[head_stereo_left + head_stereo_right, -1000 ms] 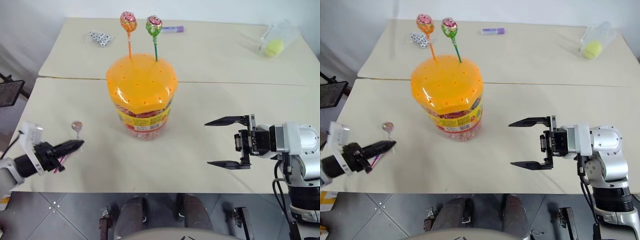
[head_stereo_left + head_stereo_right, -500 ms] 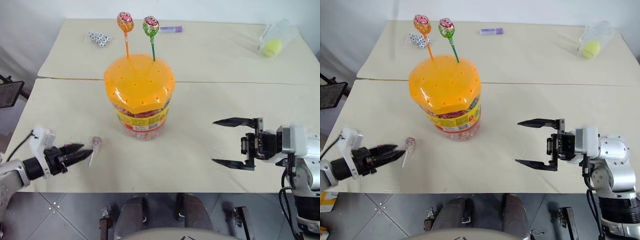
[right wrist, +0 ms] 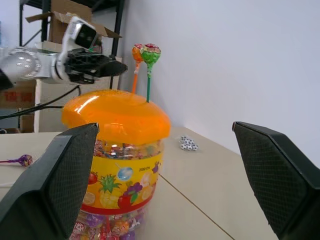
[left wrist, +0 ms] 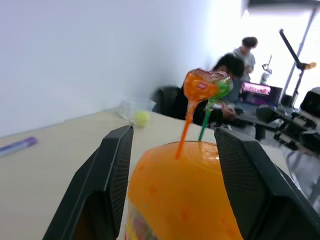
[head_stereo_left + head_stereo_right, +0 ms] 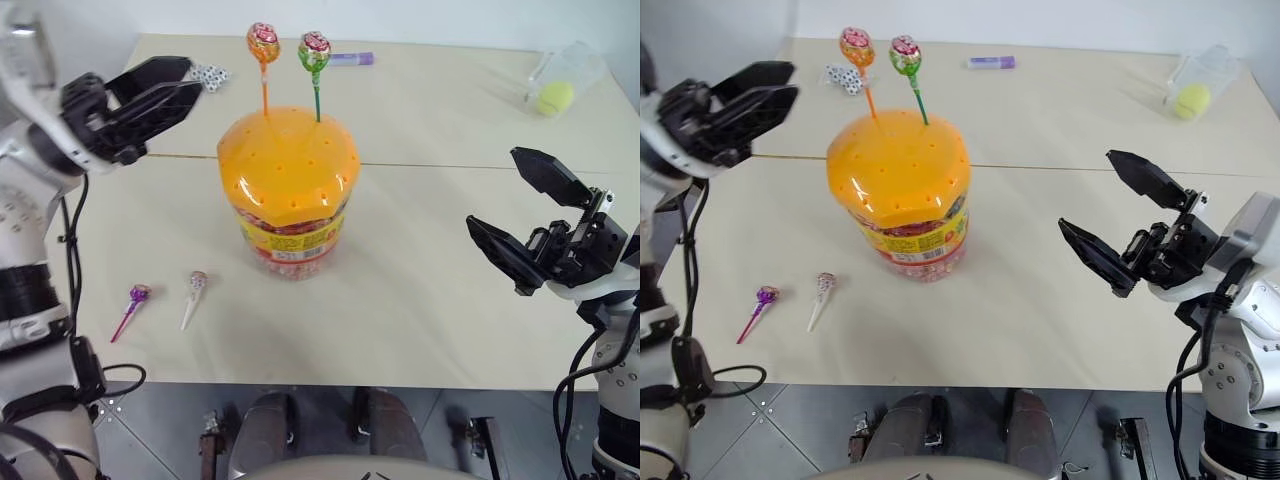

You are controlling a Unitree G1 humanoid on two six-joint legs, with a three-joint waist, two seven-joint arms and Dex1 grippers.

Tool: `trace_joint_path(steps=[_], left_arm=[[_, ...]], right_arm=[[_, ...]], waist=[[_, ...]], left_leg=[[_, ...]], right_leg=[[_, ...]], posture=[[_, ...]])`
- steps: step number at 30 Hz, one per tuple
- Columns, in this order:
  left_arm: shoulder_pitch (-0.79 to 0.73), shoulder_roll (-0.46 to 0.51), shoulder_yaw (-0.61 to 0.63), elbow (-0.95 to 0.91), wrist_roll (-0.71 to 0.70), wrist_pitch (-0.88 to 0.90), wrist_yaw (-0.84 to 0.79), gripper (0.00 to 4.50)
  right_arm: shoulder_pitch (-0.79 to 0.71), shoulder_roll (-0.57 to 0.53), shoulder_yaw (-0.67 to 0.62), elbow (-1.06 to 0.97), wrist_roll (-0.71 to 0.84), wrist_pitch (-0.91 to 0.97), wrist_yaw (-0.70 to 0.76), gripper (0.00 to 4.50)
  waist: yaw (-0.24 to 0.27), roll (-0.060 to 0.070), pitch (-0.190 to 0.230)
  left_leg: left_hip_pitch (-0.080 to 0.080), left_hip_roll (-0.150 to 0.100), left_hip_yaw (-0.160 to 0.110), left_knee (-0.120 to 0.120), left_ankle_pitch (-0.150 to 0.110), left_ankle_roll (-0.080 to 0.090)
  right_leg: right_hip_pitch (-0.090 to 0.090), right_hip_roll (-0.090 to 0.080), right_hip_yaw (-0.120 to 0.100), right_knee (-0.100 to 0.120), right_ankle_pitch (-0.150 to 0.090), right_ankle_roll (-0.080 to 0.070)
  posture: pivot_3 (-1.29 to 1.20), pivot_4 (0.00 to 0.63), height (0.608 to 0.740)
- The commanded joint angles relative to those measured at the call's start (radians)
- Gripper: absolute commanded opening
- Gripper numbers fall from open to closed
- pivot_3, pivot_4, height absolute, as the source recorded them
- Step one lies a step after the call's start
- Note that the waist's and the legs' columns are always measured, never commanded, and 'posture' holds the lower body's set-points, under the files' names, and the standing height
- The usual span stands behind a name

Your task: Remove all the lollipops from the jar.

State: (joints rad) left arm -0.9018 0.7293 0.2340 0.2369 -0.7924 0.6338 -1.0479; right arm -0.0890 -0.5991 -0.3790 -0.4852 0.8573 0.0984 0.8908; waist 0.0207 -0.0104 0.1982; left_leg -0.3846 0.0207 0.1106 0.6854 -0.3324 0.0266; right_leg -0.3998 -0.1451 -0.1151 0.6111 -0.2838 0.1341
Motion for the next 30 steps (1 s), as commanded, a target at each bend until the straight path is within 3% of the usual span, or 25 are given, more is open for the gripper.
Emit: trace_joint_path(steps=[1, 5, 14, 19, 24, 26, 30], left_arm=[[-0.074, 0.002, -0.070, 0.053, 0.073, -0.031, -0.075, 2.75], [-0.148, -0.047, -0.132, 0.129, 0.135, -0.040, -0.092, 2.75], [-0.159, -0.111, -0.073, 0.149, 0.112, -0.018, -0.093, 0.03], [-0.145, -0.119, 0.119, 0.133, 0.002, 0.009, 0.024, 0.03], [-0.012, -0.030, 0.261, 0.048, -0.021, 0.066, 0.164, 0.03], [0.133, 0.050, 0.259, -0.038, 0.013, 0.112, 0.172, 0.03], [0.600, 0.185, 0.286, -0.258, 0.104, 0.163, 0.170, 0.03]], right_arm=[[0.013, 0.003, -0.021, -0.054, 0.029, 0.005, -0.015, 4.50], [0.025, 0.005, -0.022, -0.067, 0.031, 0.009, -0.023, 4.50], [0.043, 0.014, -0.013, -0.083, 0.024, 0.004, -0.028, 4.50], [-0.012, 0.003, 0.033, -0.043, 0.013, -0.001, 0.036, 4.50], [-0.114, -0.030, 0.131, 0.014, -0.020, -0.005, 0.200, 4.50], [-0.155, -0.042, 0.179, 0.048, -0.029, -0.002, 0.283, 4.50], [-0.209, -0.066, 0.257, 0.144, -0.063, -0.008, 0.453, 4.50]], waist=[[-0.007, 0.000, 0.000], [-0.008, 0.000, 0.000], [0.004, 0.000, 0.000], [-0.003, 0.000, 0.000], [-0.026, 0.000, 0.000], [-0.030, 0.000, 0.000], [-0.040, 0.000, 0.000]], left_leg=[[0.000, 0.000, 0.000, 0.000, 0.000, 0.000], [-0.002, 0.001, 0.001, 0.000, 0.000, 0.000], [-0.003, 0.001, 0.000, 0.004, 0.001, 0.001], [-0.004, 0.003, -0.003, 0.008, 0.001, 0.002], [-0.003, 0.006, -0.008, 0.007, 0.000, 0.001], [-0.003, 0.006, -0.007, 0.006, 0.000, 0.001], [-0.003, 0.008, -0.005, 0.004, -0.001, 0.002]], right_leg=[[-0.001, 0.000, 0.000, 0.000, 0.000, 0.000], [-0.003, 0.001, 0.000, 0.001, 0.000, 0.000], [-0.003, 0.001, 0.002, 0.002, 0.000, 0.000], [-0.003, 0.001, 0.002, 0.004, 0.000, 0.000], [-0.005, 0.001, 0.003, 0.009, 0.000, 0.000], [-0.007, 0.001, 0.003, 0.009, 0.000, 0.000], [-0.009, 0.001, 0.005, 0.010, 0.000, 0.000]], posture=[[0.00, 0.150, 0.740], [0.00, 0.150, 0.740], [0.00, 0.150, 0.740], [0.00, 0.150, 0.740], [0.00, 0.150, 0.740], [0.00, 0.150, 0.740], [0.00, 0.150, 0.740]])
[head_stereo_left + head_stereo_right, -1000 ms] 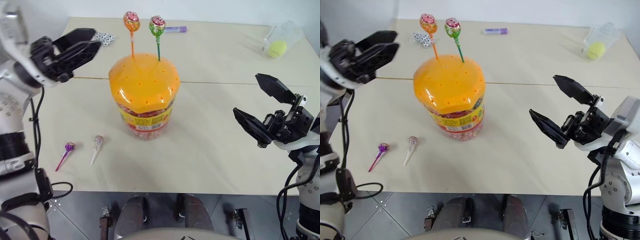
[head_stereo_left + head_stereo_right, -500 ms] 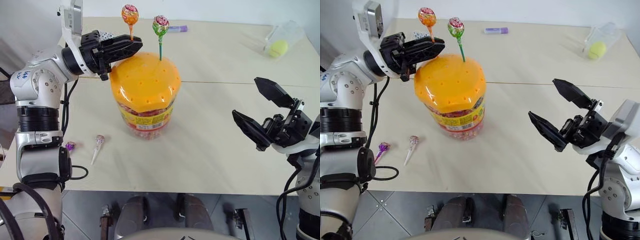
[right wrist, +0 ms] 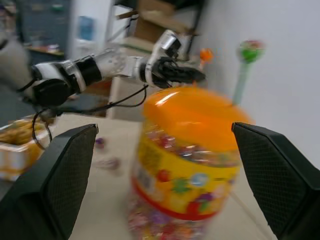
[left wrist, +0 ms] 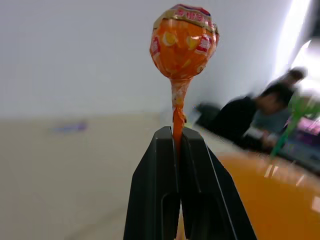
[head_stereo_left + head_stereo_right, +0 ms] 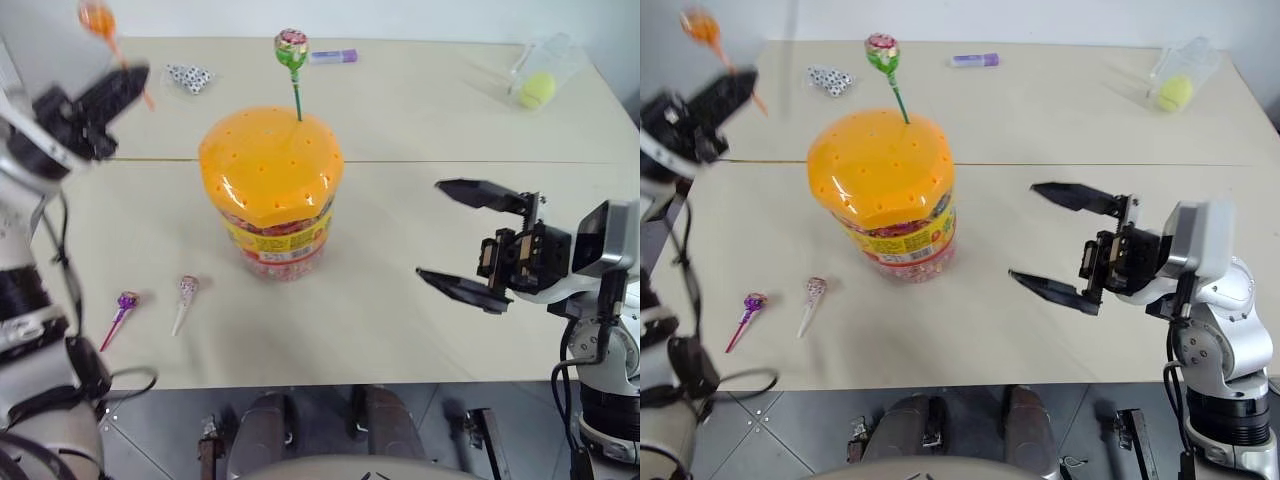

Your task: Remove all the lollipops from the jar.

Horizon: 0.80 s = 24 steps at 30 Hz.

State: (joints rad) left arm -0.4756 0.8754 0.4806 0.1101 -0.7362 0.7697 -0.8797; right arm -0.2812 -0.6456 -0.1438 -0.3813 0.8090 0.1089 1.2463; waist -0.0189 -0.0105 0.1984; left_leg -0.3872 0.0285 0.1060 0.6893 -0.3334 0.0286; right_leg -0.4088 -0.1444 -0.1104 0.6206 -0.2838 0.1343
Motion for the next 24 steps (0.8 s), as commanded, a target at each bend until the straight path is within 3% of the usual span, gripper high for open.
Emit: trace_joint_path(steps=[1, 4, 8, 13, 14, 18, 21, 23, 24], left_arm=[[0.266, 0.034, 0.071, -0.182, 0.043, 0.037, 0.010, 0.03], [0.515, -0.013, 0.170, -0.354, 0.024, 0.098, 0.071, 0.03], [0.688, -0.066, 0.169, -0.463, 0.032, 0.131, 0.122, 0.03], [0.693, -0.095, 0.119, -0.456, 0.047, 0.152, 0.183, 0.03], [0.692, -0.087, 0.109, -0.446, 0.056, 0.149, 0.182, 0.51], [0.662, -0.050, 0.119, -0.404, 0.077, 0.088, 0.150, 1.60], [0.652, -0.033, 0.150, -0.360, 0.103, -0.057, 0.065, 2.54], [0.630, -0.043, 0.222, -0.328, 0.036, -0.119, -0.022, 3.12], [0.614, -0.054, 0.283, -0.318, -0.043, -0.121, -0.078, 3.12]], right_arm=[[-0.023, -0.023, 0.032, 0.061, -0.026, -0.027, 0.127, 4.50], [-0.045, -0.026, 0.058, 0.127, -0.072, -0.057, 0.196, 4.50], [-0.049, -0.026, 0.077, 0.170, -0.114, -0.077, 0.229, 4.50], [-0.038, -0.030, 0.079, 0.179, -0.128, -0.071, 0.232, 4.50], [-0.037, -0.030, 0.076, 0.181, -0.132, -0.070, 0.224, 4.50], [-0.032, -0.018, 0.045, 0.188, -0.134, -0.061, 0.164, 4.50], [-0.044, -0.027, 0.033, 0.139, -0.075, 0.024, 0.113, 4.50], [-0.090, -0.011, 0.031, 0.085, -0.036, 0.116, -0.004, 4.50], [-0.126, 0.009, 0.032, 0.064, -0.002, 0.164, -0.069, 4.50]], waist=[[0.001, 0.000, 0.000], [0.017, -0.003, 0.000], [0.036, -0.003, 0.000], [0.038, -0.003, 0.000], [0.038, -0.003, 0.000], [0.032, -0.002, 0.000], [0.028, -0.002, 0.000], [0.019, -0.002, 0.000], [0.017, -0.002, 0.000]], left_leg=[[0.000, 0.000, 0.000, 0.000, 0.000, 0.000], [-0.002, 0.000, -0.001, 0.002, -0.001, 0.001], [-0.002, 0.000, -0.002, 0.005, -0.002, 0.000], [-0.002, 0.000, -0.001, 0.005, -0.003, -0.001], [-0.001, 0.001, -0.001, 0.005, -0.003, -0.001], [-0.001, 0.001, 0.001, 0.004, -0.003, -0.002], [-0.002, 0.001, 0.002, 0.003, -0.004, -0.002], [-0.002, 0.001, 0.002, 0.003, -0.004, -0.002], [-0.002, 0.002, 0.003, 0.003, -0.004, -0.002]], right_leg=[[0.000, 0.000, 0.000, 0.000, 0.000, 0.000], [-0.001, -0.002, 0.000, -0.001, 0.000, 0.000], [0.001, -0.004, -0.001, -0.002, 0.000, 0.000], [0.000, -0.004, 0.000, -0.001, 0.000, -0.001], [0.000, -0.004, 0.000, 0.000, 0.000, -0.002], [-0.001, -0.004, 0.000, 0.000, -0.001, -0.002], [-0.002, -0.004, 0.000, -0.001, -0.001, -0.002], [-0.002, -0.004, 0.000, 0.000, -0.001, -0.002], [-0.003, -0.004, 0.000, 0.000, -0.001, -0.003]], posture=[[0.00, 0.150, 0.740], [0.00, 0.150, 0.740], [0.00, 0.150, 0.740], [0.00, 0.150, 0.740], [0.00, 0.150, 0.740], [0.00, 0.150, 0.740], [0.00, 0.150, 0.740], [0.00, 0.150, 0.740], [0.00, 0.150, 0.740]])
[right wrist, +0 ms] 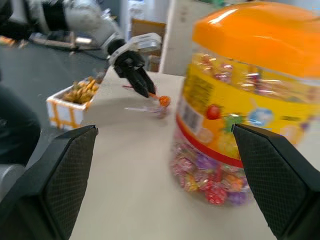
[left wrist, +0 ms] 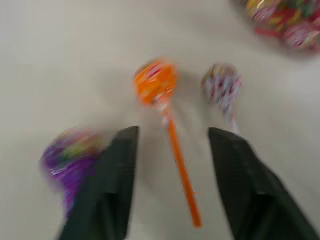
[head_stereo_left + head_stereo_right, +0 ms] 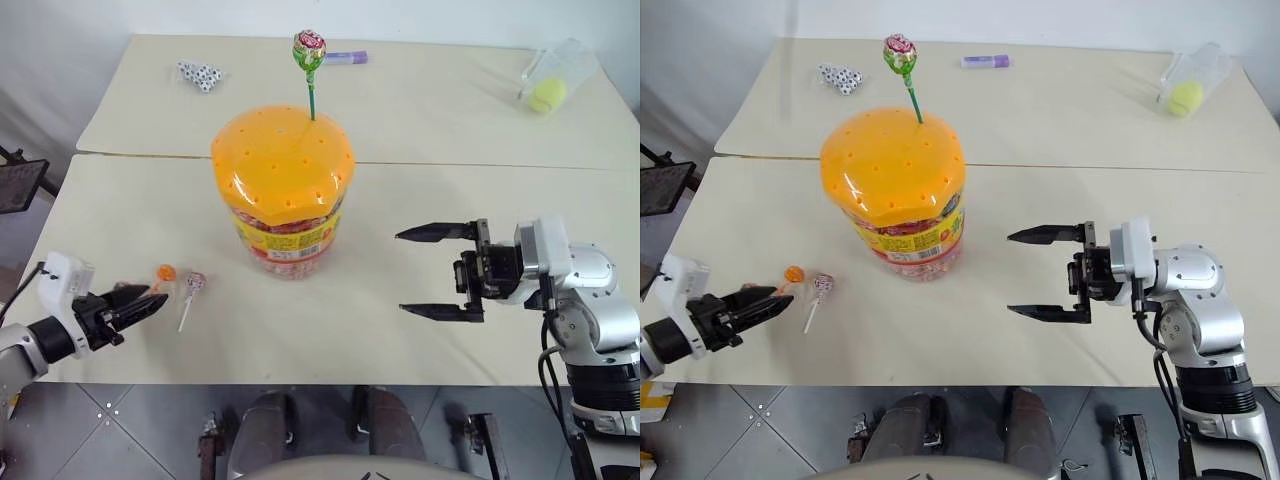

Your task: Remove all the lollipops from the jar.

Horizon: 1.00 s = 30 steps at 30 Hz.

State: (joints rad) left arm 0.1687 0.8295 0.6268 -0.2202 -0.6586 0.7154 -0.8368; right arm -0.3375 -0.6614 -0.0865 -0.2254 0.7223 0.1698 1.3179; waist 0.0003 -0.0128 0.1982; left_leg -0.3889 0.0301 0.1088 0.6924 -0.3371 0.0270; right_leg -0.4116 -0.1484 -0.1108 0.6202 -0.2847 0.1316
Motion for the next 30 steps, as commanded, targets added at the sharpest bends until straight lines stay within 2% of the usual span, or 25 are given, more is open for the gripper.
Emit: trace_joint_path(steps=[1, 4, 8, 12, 15, 19, 20, 21, 22, 24, 30], left_arm=[[-0.049, -0.016, 0.193, 0.031, -0.206, -0.044, -0.160, 3.12], [-0.088, -0.018, 0.280, 0.109, -0.300, -0.028, -0.188, 3.12], [-0.166, -0.048, 0.349, 0.161, -0.361, -0.083, -0.168, 3.12], [-0.168, -0.073, 0.284, 0.062, -0.408, -0.083, -0.217, 3.12], [-0.187, -0.090, 0.231, 0.017, -0.405, -0.102, -0.213, 3.12], [-0.247, -0.075, 0.189, -0.023, -0.493, -0.045, -0.157, 3.12], [-0.254, -0.070, 0.188, -0.035, -0.502, -0.043, -0.154, 3.44], [-0.260, -0.066, 0.189, -0.043, -0.517, -0.038, -0.148, 3.61], [-0.263, -0.063, 0.190, -0.048, -0.527, -0.036, -0.143, 3.87], [-0.273, -0.067, 0.205, -0.047, -0.548, -0.046, -0.133, 4.40], [-0.258, -0.067, 0.205, -0.029, -0.553, -0.065, -0.160, 4.50]], right_arm=[[-0.100, 0.041, -0.023, -0.105, 0.121, 0.148, -0.188, 4.50], [-0.187, 0.056, 0.003, -0.108, 0.133, 0.251, -0.287, 4.50], [-0.420, 0.164, 0.087, -0.041, 0.111, 0.420, -0.501, 4.50], [-0.571, 0.267, 0.157, 0.049, 0.038, 0.514, -0.633, 4.50], [-0.626, 0.324, 0.167, 0.088, 0.013, 0.542, -0.676, 4.50], [-0.667, 0.358, 0.162, 0.131, -0.020, 0.542, -0.697, 4.50], [-0.673, 0.363, 0.157, 0.137, -0.019, 0.544, -0.696, 4.50], [-0.677, 0.369, 0.152, 0.141, -0.019, 0.542, -0.695, 4.11], [-0.679, 0.373, 0.148, 0.143, -0.020, 0.541, -0.693, 3.96], [-0.679, 0.379, 0.145, 0.145, -0.025, 0.536, -0.687, 3.35], [-0.687, 0.398, 0.134, 0.160, -0.045, 0.509, -0.669, 1.39]], waist=[[-0.007, 0.000, 0.000], [-0.013, 0.001, 0.000], [-0.029, 0.002, 0.000], [-0.031, 0.002, 0.000], [-0.027, 0.000, -0.001], [-0.029, 0.000, -0.001], [-0.031, 0.000, -0.001], [-0.032, 0.000, -0.001], [-0.033, 0.000, -0.001], [-0.036, 0.000, -0.001], [-0.040, 0.000, -0.001]], left_leg=[[0.000, 0.001, 0.000, 0.000, 0.000, 0.000], [0.000, 0.003, 0.000, 0.000, -0.001, -0.002], [0.001, 0.002, 0.003, -0.001, -0.001, -0.002], [0.001, 0.002, 0.003, -0.001, -0.001, -0.001], [-0.001, 0.000, 0.001, -0.001, -0.002, -0.001], [-0.002, -0.001, 0.001, 0.000, -0.002, 0.000], [-0.002, -0.001, 0.001, 0.000, -0.002, 0.000], [-0.001, 0.000, 0.001, 0.000, -0.002, 0.000], [-0.001, 0.000, 0.001, 0.000, -0.002, 0.000], [-0.001, 0.001, 0.002, 0.000, -0.002, 0.000], [-0.001, 0.001, 0.004, -0.001, -0.002, 0.000]], right_leg=[[-0.001, 0.000, 0.000, 0.000, 0.000, 0.000], [-0.001, 0.000, -0.001, 0.002, -0.001, -0.002], [-0.002, 0.000, -0.001, 0.004, -0.001, -0.003], [-0.003, 0.000, -0.001, 0.006, -0.001, -0.002], [-0.004, 0.000, -0.002, 0.006, -0.001, -0.002], [-0.004, 0.000, -0.002, 0.006, -0.001, -0.002], [-0.004, 0.000, -0.002, 0.006, -0.001, -0.002], [-0.004, 0.000, -0.002, 0.006, -0.001, -0.002], [-0.004, 0.001, -0.002, 0.006, -0.001, -0.002], [-0.004, 0.001, -0.002, 0.006, -0.001, -0.002], [-0.005, 0.002, -0.002, 0.006, -0.001, -0.002]], posture=[[0.00, 0.150, 0.740], [0.00, 0.150, 0.740], [0.00, 0.150, 0.740], [0.00, 0.150, 0.740], [0.00, 0.150, 0.740], [0.00, 0.150, 0.740], [0.00, 0.150, 0.740], [0.00, 0.150, 0.740], [0.00, 0.150, 0.740], [0.00, 0.150, 0.740], [0.00, 0.150, 0.740]])
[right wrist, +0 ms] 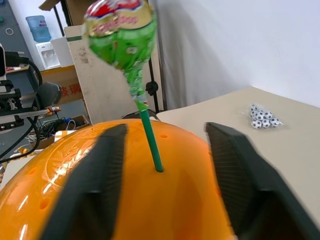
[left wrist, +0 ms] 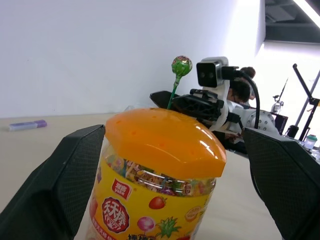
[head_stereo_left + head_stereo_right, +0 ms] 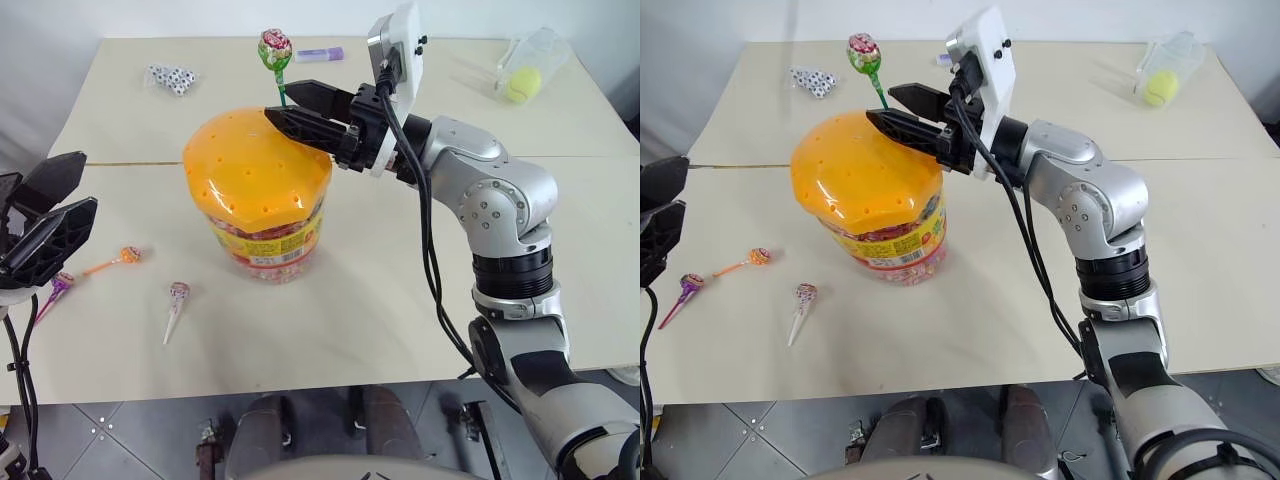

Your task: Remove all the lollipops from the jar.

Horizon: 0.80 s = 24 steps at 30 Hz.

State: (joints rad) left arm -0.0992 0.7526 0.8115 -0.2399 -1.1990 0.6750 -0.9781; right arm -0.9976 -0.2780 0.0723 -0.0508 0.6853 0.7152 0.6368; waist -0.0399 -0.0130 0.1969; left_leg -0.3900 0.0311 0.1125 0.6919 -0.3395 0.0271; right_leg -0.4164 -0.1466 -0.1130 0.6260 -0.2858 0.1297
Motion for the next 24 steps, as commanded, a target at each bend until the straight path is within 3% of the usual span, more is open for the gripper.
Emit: trace_joint_path(steps=[1, 4, 9, 12, 17, 20, 24], left_arm=[[0.011, 0.012, 0.017, -0.007, -0.009, -0.026, -0.024, 4.50], [0.000, 0.007, -0.006, -0.016, -0.003, -0.036, -0.015, 4.50], [0.008, 0.016, -0.073, -0.036, 0.080, -0.086, -0.050, 4.50], [0.033, 0.026, -0.150, -0.051, 0.172, -0.143, -0.125, 4.50], [0.063, 0.040, -0.245, -0.056, 0.282, -0.242, -0.249, 4.50], [0.057, 0.057, -0.315, -0.063, 0.347, -0.301, -0.314, 4.50], [0.048, 0.070, -0.364, -0.043, 0.405, -0.357, -0.354, 4.50]], right_arm=[[-0.028, 0.019, -0.028, -0.011, -0.010, -0.046, 0.016, 1.09], [-0.031, 0.048, -0.064, -0.009, 0.015, -0.101, 0.050, 0.08], [-0.010, 0.058, -0.230, 0.002, 0.124, -0.218, 0.133, 0.03], [0.046, -0.234, -0.253, 0.082, 0.011, -0.163, 0.241, 0.03], [0.187, -0.643, -0.127, 0.188, -0.199, -0.131, 0.408, 0.03], [0.326, -0.796, -0.065, 0.284, -0.364, -0.240, 0.441, 0.03], [0.453, -0.827, -0.035, 0.384, -0.476, -0.391, 0.443, 0.03]], waist=[[0.000, 0.000, 0.000], [0.000, 0.000, 0.000], [0.010, 0.000, 0.000], [0.019, 0.000, 0.000], [0.030, 0.001, 0.000], [0.023, 0.001, 0.001], [0.007, 0.002, 0.001]], left_leg=[[0.000, 0.000, 0.000, 0.000, 0.000, 0.000], [0.000, 0.000, 0.000, 0.000, 0.000, 0.000], [0.000, 0.000, 0.001, 0.000, 0.000, 0.000], [-0.001, -0.002, 0.001, 0.000, 0.000, 0.001], [0.000, -0.002, 0.008, 0.000, -0.004, 0.004], [0.000, -0.001, 0.012, -0.001, -0.004, 0.003], [0.001, 0.000, 0.020, -0.001, -0.004, 0.002]], right_leg=[[0.000, 0.000, 0.000, 0.000, 0.000, 0.000], [0.000, 0.000, 0.000, 0.000, 0.000, 0.000], [0.000, 0.000, 0.000, 0.000, 0.000, 0.000], [0.000, 0.000, 0.001, 0.000, 0.000, 0.000], [0.002, -0.001, -0.002, -0.010, 0.001, 0.001], [0.001, 0.001, -0.006, -0.011, 0.001, 0.001], [0.001, 0.001, -0.006, -0.011, 0.001, 0.001]], posture=[[0.00, 0.150, 0.740], [0.00, 0.150, 0.740], [0.00, 0.150, 0.740], [0.00, 0.150, 0.740], [0.00, 0.150, 0.740], [0.00, 0.150, 0.740], [0.00, 0.150, 0.740]])
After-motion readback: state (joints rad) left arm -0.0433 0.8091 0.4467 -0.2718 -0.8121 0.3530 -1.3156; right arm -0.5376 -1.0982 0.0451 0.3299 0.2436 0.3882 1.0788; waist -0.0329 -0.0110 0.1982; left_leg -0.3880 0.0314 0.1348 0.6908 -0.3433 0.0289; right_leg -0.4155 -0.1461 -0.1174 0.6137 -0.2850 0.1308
